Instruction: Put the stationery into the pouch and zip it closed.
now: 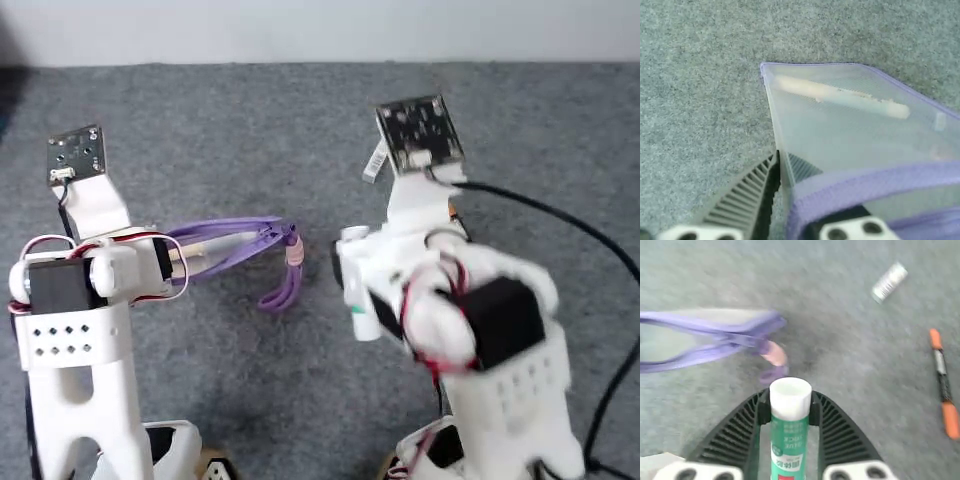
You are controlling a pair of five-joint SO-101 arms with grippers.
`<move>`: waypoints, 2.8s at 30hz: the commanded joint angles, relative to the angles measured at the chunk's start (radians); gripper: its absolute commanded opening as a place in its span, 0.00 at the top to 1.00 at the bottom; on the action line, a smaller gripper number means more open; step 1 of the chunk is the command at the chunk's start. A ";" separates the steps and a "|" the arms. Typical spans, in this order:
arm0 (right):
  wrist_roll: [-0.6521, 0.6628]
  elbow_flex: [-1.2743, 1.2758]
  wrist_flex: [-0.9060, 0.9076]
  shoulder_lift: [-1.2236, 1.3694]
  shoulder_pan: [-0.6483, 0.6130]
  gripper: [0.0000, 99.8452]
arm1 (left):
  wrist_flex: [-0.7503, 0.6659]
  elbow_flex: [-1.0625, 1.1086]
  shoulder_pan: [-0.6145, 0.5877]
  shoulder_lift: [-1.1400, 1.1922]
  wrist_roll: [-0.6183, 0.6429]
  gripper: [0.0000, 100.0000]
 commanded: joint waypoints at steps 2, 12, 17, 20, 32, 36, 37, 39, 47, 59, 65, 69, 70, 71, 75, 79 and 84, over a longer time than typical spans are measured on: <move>-0.026 0.192 -0.226 -0.182 -0.071 0.99 | -0.002 -0.013 0.000 -0.003 0.011 0.99; -0.020 0.555 -0.914 -0.355 -0.159 0.99 | -0.002 -0.013 0.000 -0.003 0.011 0.99; -0.018 0.569 -1.089 -0.292 -0.260 0.99 | -0.002 -0.012 0.000 -0.003 0.011 0.99; -0.017 0.569 -1.185 -0.232 -0.288 0.99 | -0.002 -0.012 0.000 -0.003 0.011 0.99; 0.126 0.572 -1.357 0.005 -0.338 0.99 | 0.000 -0.012 -0.005 -0.003 0.011 0.99; 0.216 0.641 -1.385 0.056 -0.337 0.99 | 0.002 -0.012 -0.005 -0.003 0.011 0.99; 0.236 0.677 -1.400 0.058 -0.337 0.99 | 0.002 -0.012 -0.005 -0.003 0.011 0.99; 0.256 0.729 -1.420 0.050 -0.337 0.96 | 0.003 -0.012 -0.005 -0.003 0.011 0.99; 0.256 0.717 -1.290 -0.090 -0.338 0.80 | 0.005 -0.012 -0.005 -0.003 0.011 0.99; 0.086 0.657 -0.906 -0.252 0.005 0.98 | 0.003 -0.010 -0.002 -0.003 0.009 0.99; -0.028 0.629 -0.828 -0.179 0.163 0.99 | 0.003 -0.010 -0.003 -0.003 0.011 0.99; -0.031 0.563 -0.771 -0.031 0.220 0.99 | 0.000 -0.008 -0.003 -0.002 0.011 0.99; -0.031 0.531 -0.754 0.016 0.232 0.99 | 0.000 -0.008 -0.003 0.000 0.011 0.99; -0.032 0.494 -0.739 0.067 0.248 0.99 | 0.000 -0.008 -0.003 0.002 0.009 0.99; -0.034 0.307 -0.690 0.311 0.303 0.99 | 0.006 -0.008 0.000 0.003 0.009 0.99; -0.034 0.068 -0.619 0.567 0.332 0.99 | 0.006 -0.007 0.002 0.005 0.008 0.99; -0.055 -0.235 -0.527 0.886 0.343 0.94 | 0.008 -0.007 0.002 0.002 -0.034 0.99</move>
